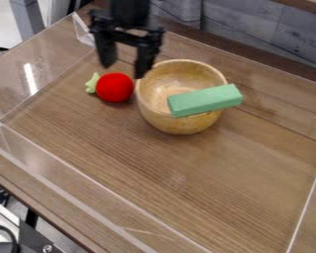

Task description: Move the red fruit to the right

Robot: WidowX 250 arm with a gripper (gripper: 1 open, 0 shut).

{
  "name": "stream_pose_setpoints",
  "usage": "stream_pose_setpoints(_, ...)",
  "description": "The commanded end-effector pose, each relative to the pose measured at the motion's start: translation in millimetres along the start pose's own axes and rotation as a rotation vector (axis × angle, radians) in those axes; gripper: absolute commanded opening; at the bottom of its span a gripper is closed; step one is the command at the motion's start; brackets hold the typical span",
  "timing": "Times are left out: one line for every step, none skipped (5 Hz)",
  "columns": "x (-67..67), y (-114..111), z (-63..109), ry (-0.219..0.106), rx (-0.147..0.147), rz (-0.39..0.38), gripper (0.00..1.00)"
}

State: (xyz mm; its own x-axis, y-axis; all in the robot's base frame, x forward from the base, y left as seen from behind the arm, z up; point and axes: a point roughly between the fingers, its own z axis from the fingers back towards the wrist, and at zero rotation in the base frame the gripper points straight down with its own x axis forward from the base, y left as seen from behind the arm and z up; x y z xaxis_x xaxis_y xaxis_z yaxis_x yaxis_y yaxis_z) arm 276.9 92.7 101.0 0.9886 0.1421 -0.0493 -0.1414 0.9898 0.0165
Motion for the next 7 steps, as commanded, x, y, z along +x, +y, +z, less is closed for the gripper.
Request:
stream_pose_setpoints(6.4,17,-10.5,-0.06,0.018,-0.032,1.0)
stream_pose_setpoints(12.5,25,-29.6,-0.078,0.022,-0.036,1.0)
stream_pose_setpoints(19.5,32,-38.2,-0.084,0.023,0.0,1.0)
stream_pose_setpoints(27.3,39,-42.8,-0.093,0.02,0.033,1.0)
stream_pose_setpoints(33.0,47,-45.8,-0.098,0.019,0.014,1.0)
stream_pose_setpoints(36.7,53,-48.7,-0.097,0.018,-0.006,1.0)
stream_pose_setpoints(35.0,62,-52.2,-0.095,0.017,0.041,0.0)
